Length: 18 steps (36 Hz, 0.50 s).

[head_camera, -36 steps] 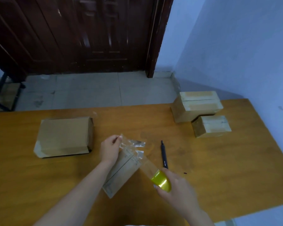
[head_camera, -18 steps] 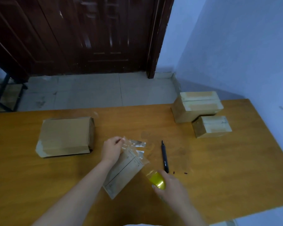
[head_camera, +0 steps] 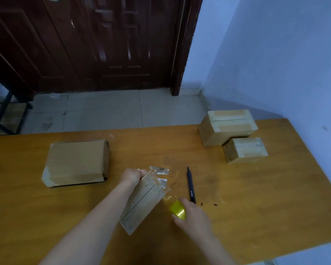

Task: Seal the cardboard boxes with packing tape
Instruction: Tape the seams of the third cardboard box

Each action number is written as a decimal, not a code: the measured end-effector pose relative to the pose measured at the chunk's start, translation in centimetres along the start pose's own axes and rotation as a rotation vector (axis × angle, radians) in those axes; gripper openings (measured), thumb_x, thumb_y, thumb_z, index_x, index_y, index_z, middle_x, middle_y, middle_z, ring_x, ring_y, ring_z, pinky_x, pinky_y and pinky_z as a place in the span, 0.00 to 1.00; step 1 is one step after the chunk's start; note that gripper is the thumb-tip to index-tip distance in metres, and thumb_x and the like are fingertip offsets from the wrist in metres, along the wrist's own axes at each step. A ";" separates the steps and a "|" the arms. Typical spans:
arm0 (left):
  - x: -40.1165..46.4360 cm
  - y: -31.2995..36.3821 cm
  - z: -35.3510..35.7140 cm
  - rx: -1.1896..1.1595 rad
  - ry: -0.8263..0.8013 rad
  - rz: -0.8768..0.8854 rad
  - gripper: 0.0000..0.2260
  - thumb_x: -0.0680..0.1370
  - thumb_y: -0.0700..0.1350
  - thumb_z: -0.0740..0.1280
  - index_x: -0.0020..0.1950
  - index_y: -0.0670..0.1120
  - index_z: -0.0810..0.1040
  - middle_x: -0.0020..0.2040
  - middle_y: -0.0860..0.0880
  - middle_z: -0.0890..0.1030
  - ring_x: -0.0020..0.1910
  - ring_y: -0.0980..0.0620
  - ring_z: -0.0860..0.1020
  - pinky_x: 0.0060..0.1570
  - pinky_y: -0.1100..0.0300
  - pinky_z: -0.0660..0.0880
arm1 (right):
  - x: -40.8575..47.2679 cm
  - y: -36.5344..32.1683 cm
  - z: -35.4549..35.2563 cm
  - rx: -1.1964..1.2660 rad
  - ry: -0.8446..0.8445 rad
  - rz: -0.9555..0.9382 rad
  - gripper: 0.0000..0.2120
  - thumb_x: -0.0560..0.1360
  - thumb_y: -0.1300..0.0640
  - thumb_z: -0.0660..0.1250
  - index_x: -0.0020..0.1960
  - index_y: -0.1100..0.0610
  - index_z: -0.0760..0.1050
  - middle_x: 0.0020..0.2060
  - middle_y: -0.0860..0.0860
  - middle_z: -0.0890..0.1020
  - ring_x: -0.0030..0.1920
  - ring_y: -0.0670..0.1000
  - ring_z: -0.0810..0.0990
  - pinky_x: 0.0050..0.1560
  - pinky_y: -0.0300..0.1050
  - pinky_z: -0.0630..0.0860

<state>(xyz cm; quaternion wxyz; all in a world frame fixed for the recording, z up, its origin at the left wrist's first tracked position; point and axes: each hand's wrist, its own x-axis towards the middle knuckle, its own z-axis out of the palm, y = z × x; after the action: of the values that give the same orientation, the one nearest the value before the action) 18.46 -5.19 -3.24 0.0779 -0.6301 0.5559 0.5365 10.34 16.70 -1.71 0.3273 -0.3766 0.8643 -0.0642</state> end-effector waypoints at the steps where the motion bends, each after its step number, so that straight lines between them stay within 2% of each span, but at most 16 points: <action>1: 0.1 0.0 0.1 -0.003 0.010 -0.021 0.14 0.79 0.45 0.65 0.58 0.36 0.79 0.60 0.40 0.79 0.59 0.42 0.76 0.47 0.58 0.70 | 0.1 -0.1 0.1 0.004 0.004 -0.001 0.28 0.75 0.42 0.63 0.72 0.45 0.60 0.61 0.47 0.76 0.57 0.48 0.77 0.51 0.40 0.76; 3: 0.1 -0.1 0.2 -0.009 0.027 -0.058 0.11 0.78 0.43 0.66 0.55 0.36 0.79 0.56 0.39 0.80 0.55 0.42 0.78 0.44 0.58 0.69 | 0.1 -0.3 0.4 0.016 0.012 0.003 0.28 0.75 0.42 0.63 0.72 0.45 0.60 0.60 0.46 0.76 0.57 0.48 0.77 0.50 0.40 0.76; 8: 0.1 -0.2 0.2 -0.068 0.007 -0.121 0.11 0.79 0.43 0.65 0.56 0.37 0.78 0.47 0.42 0.77 0.45 0.44 0.75 0.43 0.57 0.69 | 0.4 -0.9 1.0 0.030 0.022 0.005 0.27 0.75 0.41 0.64 0.71 0.46 0.61 0.58 0.47 0.76 0.54 0.48 0.78 0.49 0.41 0.78; 12: 0.3 0.0 0.4 -0.130 -0.018 -0.145 0.07 0.79 0.43 0.65 0.46 0.39 0.77 0.45 0.41 0.76 0.39 0.45 0.73 0.43 0.57 0.68 | 0.7 -1.1 1.0 0.021 0.028 -0.005 0.27 0.76 0.42 0.64 0.72 0.46 0.61 0.58 0.47 0.76 0.53 0.46 0.78 0.47 0.37 0.76; 15: 0.4 -0.4 0.7 -0.106 0.005 -0.165 0.08 0.80 0.43 0.63 0.46 0.39 0.76 0.39 0.43 0.74 0.37 0.47 0.73 0.43 0.56 0.70 | 0.7 -1.3 1.0 0.021 0.025 -0.018 0.27 0.76 0.42 0.63 0.72 0.46 0.60 0.59 0.47 0.76 0.55 0.46 0.77 0.49 0.37 0.77; 17: 0.3 -1.2 1.1 -0.053 0.001 -0.159 0.08 0.81 0.40 0.61 0.43 0.39 0.75 0.44 0.43 0.76 0.41 0.46 0.72 0.38 0.59 0.70 | 0.8 -1.4 1.1 0.011 0.019 -0.036 0.27 0.76 0.42 0.63 0.72 0.46 0.61 0.59 0.47 0.76 0.55 0.47 0.77 0.51 0.39 0.77; 18: 0.3 -1.5 1.3 -0.063 -0.020 -0.137 0.07 0.80 0.38 0.62 0.45 0.38 0.77 0.49 0.42 0.77 0.44 0.47 0.72 0.35 0.60 0.69 | 0.7 -1.4 1.1 0.009 0.019 -0.041 0.26 0.76 0.43 0.63 0.71 0.47 0.61 0.59 0.47 0.76 0.55 0.46 0.77 0.52 0.39 0.77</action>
<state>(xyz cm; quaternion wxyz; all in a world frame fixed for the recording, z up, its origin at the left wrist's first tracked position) 18.81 -3.92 -4.72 0.1003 -0.6636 0.4935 0.5532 11.48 15.35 -2.44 0.3192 -0.3922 0.8592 -0.0783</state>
